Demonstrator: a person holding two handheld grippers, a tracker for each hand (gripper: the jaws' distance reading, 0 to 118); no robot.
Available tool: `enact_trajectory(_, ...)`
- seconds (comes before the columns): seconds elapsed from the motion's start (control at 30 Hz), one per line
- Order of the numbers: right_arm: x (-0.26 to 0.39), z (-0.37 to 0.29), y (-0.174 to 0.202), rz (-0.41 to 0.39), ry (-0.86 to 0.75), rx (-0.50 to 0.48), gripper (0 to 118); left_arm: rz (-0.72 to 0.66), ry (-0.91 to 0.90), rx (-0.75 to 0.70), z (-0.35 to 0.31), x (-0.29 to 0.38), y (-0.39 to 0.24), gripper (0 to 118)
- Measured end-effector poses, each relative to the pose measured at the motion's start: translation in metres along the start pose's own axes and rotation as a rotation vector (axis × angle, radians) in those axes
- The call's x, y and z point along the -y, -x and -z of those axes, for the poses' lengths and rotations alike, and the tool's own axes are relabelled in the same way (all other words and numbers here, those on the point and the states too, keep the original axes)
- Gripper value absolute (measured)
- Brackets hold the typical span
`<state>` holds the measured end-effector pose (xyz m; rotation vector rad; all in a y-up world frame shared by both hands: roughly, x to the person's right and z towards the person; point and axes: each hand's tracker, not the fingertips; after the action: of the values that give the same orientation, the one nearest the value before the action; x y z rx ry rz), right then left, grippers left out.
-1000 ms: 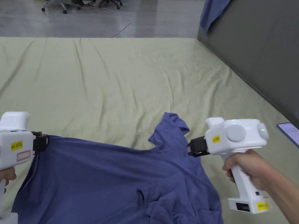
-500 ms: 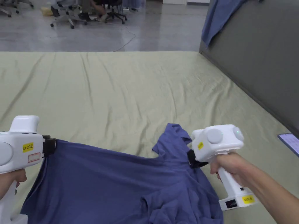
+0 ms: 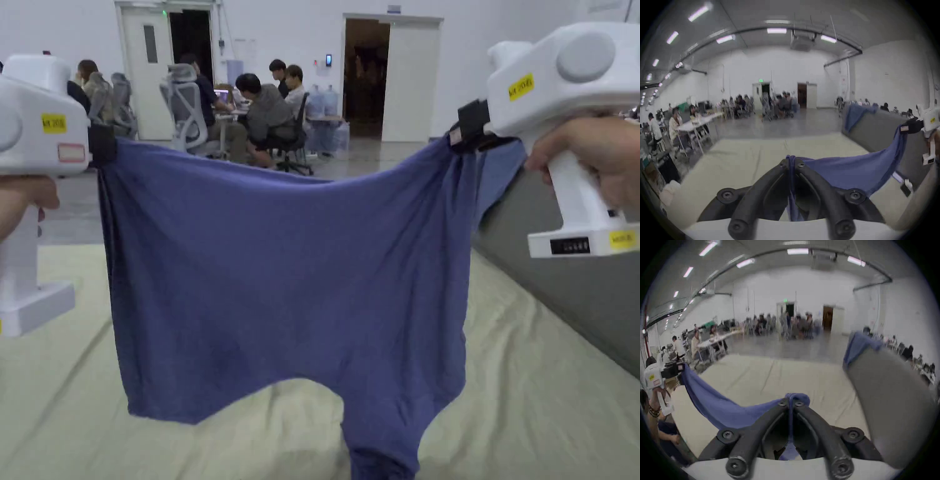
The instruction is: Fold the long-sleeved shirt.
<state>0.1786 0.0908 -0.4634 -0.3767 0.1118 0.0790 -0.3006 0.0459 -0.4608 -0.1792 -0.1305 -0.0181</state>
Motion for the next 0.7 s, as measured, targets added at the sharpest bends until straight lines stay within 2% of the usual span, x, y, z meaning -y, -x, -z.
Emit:
enact_trajectory(0.07,-0.052,-0.004,0.000,0.007,-0.070,0.031,0,-0.038,-0.096,-0.025,-0.002,-0.050,0.002,1)
enact_trajectory(0.17,-0.109,-0.010,0.001,0.008,-0.179,0.105,0,-0.061,-0.137,-0.058,0.001,-0.099,0.004,1)
enact_trajectory(0.2,-0.119,-0.008,0.000,0.010,-0.207,0.112,0,-0.067,-0.135,-0.059,0.003,-0.108,0.004,1)
enact_trajectory(0.3,-0.148,-0.010,0.004,0.022,-0.274,0.230,0,-0.103,-0.133,-0.081,0.010,-0.123,0.008,1)
enact_trajectory(0.5,-0.158,-0.004,0.012,-0.012,-0.367,0.238,0,-0.106,-0.103,-0.094,0.025,-0.118,0.006,1)
enact_trajectory(0.7,-0.115,0.024,0.008,-0.007,-0.252,0.206,0,-0.101,-0.053,-0.095,0.045,-0.081,0.011,1)
